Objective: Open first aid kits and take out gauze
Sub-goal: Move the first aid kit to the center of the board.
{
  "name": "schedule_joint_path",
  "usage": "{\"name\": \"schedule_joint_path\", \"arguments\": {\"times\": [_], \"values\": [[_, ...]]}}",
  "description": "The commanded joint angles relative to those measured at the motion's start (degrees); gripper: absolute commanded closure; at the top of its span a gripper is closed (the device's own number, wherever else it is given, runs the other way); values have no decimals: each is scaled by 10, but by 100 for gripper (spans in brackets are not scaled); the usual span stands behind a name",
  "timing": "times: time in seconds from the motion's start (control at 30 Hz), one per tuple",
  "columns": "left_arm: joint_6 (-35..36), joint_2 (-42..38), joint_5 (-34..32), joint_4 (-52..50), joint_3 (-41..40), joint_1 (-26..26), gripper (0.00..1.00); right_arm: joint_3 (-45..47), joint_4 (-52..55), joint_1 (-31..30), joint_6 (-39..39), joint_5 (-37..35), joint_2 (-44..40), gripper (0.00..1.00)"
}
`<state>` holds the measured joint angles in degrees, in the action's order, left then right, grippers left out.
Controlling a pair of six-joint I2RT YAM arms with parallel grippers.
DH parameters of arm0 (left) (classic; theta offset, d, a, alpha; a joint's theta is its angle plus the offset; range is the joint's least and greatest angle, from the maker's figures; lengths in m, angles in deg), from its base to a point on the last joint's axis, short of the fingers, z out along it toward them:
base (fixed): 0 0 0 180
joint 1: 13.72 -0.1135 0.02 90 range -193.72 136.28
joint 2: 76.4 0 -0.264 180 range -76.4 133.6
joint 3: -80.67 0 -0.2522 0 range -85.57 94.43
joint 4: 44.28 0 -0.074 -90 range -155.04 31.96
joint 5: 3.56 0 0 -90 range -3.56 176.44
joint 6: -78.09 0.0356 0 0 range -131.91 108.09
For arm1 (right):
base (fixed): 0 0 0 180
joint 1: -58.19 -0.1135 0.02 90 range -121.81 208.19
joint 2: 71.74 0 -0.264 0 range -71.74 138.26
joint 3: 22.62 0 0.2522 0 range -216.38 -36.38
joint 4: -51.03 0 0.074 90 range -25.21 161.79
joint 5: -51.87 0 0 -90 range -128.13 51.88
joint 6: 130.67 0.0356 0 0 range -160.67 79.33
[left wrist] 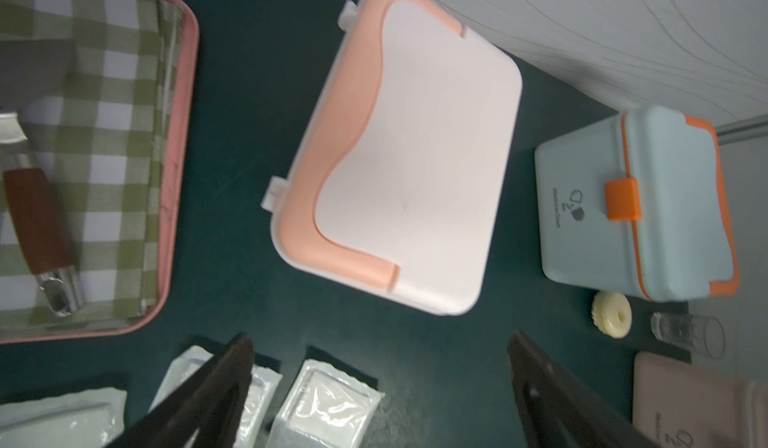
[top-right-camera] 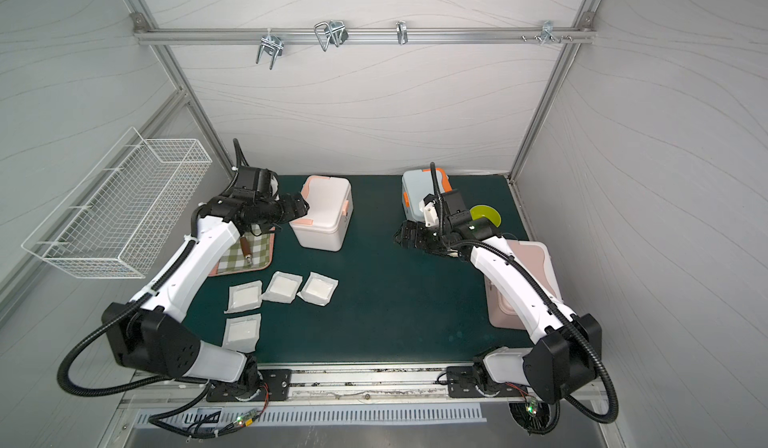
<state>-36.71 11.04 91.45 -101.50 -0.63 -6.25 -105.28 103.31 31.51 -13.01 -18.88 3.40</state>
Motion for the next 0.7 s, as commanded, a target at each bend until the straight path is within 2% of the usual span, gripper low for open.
{"name": "schedule_joint_path", "arguments": {"times": [0.0, 0.13, 0.3, 0.4, 0.5, 0.67], "values": [[43, 67, 28, -29, 77, -33, 4, 0, -24, 13, -44, 65, -5, 1], [55, 155, 48, -38, 147, -49, 4, 4, -47, 33, -48, 130, 0, 1], [88, 251, 119, -54, 239, -52, 5, -17, -43, 31, -53, 140, 15, 5], [98, 287, 149, -65, 266, -49, 7, -27, -34, 31, -59, 131, 21, 7], [114, 290, 160, -66, 262, -20, 7, -35, -28, 31, -63, 119, 29, 7], [132, 285, 124, -74, 254, 61, 8, -52, -20, 31, -65, 100, 51, 8]]}}
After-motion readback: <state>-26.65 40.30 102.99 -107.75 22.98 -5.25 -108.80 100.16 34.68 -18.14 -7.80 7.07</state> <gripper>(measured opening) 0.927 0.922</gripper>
